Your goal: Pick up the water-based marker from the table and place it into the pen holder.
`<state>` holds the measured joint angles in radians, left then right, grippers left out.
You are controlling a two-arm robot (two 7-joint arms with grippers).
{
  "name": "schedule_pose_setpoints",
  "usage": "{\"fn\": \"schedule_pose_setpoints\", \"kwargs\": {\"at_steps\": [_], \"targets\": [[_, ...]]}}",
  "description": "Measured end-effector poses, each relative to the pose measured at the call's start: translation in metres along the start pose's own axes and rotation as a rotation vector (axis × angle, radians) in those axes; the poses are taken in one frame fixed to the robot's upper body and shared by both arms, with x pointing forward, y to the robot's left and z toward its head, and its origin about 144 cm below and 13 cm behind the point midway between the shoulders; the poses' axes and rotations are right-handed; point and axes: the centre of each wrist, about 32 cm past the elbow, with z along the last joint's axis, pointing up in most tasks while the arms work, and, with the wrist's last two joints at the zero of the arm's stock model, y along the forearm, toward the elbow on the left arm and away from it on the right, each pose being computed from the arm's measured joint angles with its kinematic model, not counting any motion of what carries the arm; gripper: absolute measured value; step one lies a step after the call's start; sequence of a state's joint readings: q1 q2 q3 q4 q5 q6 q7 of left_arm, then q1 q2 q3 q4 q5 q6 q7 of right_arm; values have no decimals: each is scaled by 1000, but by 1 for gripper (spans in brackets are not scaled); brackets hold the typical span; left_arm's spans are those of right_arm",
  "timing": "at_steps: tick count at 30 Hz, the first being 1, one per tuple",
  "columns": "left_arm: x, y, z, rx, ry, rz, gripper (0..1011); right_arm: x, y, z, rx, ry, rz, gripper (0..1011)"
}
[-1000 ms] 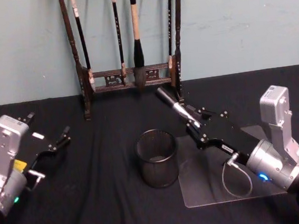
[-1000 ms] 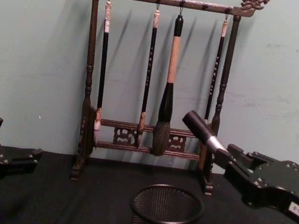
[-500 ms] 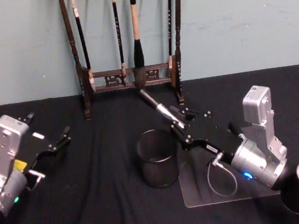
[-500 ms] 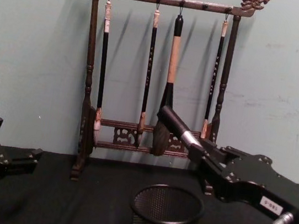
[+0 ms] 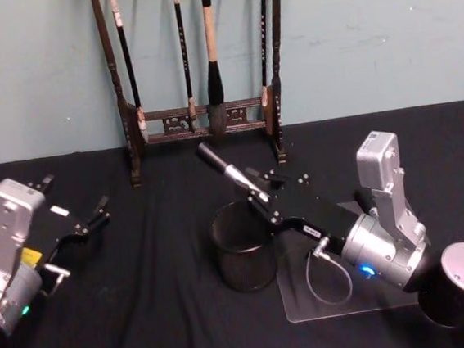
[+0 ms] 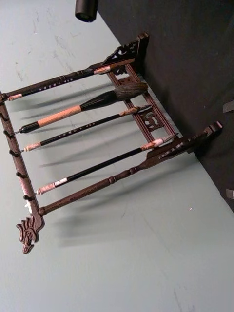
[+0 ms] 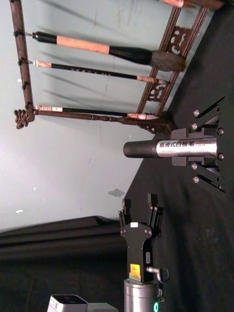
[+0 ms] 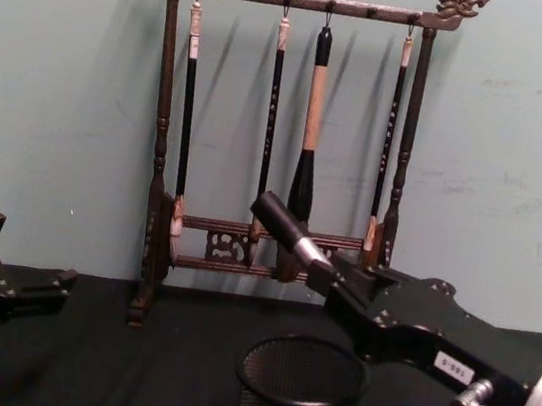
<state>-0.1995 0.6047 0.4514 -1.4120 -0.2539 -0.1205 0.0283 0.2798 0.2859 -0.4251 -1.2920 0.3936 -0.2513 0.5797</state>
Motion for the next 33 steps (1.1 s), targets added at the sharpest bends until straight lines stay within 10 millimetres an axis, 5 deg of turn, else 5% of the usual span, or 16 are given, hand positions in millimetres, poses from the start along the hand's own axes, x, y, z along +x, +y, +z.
{"fn": "schedule_pose_setpoints", "kwargs": {"at_steps": [33], "targets": [[0,0,0,0,0,0,1009,1,30,-19,-24,25,67,209]]}}
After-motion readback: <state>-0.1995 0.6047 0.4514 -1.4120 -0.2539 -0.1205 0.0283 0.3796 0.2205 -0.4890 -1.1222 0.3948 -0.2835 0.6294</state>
